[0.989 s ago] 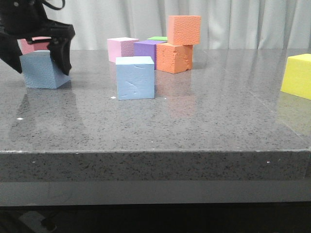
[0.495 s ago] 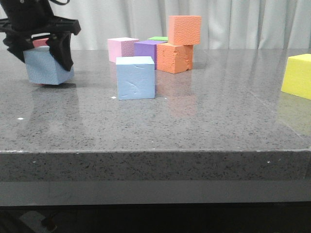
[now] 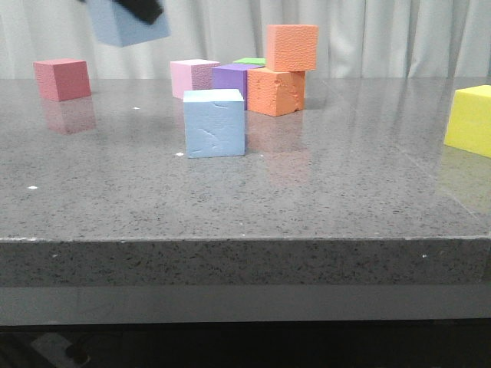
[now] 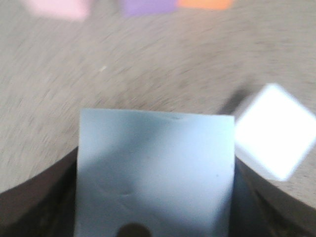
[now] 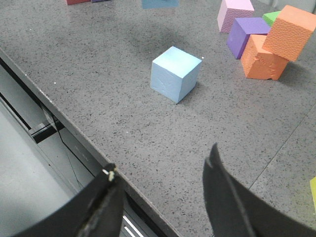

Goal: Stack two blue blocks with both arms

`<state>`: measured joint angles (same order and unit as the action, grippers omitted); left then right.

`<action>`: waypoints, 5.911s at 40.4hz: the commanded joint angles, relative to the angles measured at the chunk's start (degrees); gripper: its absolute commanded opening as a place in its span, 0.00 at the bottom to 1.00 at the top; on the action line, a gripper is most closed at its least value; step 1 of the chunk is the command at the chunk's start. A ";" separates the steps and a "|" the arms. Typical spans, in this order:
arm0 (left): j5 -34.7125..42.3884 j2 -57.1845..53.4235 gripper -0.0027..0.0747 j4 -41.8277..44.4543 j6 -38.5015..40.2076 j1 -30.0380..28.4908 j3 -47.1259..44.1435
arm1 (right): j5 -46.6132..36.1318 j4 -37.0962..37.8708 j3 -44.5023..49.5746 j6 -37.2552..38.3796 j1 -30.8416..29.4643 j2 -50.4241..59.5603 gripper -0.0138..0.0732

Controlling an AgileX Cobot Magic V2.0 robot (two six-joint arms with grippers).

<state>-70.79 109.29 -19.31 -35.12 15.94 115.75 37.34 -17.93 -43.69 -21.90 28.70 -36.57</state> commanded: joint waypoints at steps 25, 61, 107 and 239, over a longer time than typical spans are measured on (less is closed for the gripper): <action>-2.13 -0.60 0.51 -2.08 -25.23 11.06 1.84 | -3.95 -0.99 -1.46 -0.20 -0.43 0.21 0.60; -2.13 -0.60 0.51 -1.90 -24.70 11.16 -1.84 | -3.95 -0.99 -1.46 -0.20 -0.43 0.21 0.60; 6.59 -4.17 0.81 0.78 -17.03 11.05 -1.84 | -3.95 -0.99 -1.46 -0.20 -0.43 0.21 0.60; 17.81 -78.48 0.02 23.01 39.35 11.05 -69.34 | -4.33 -1.29 -1.46 -0.20 -0.43 0.21 0.00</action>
<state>-56.89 30.59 3.24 4.08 26.61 44.96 37.34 -18.10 -43.69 -21.93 28.70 -36.47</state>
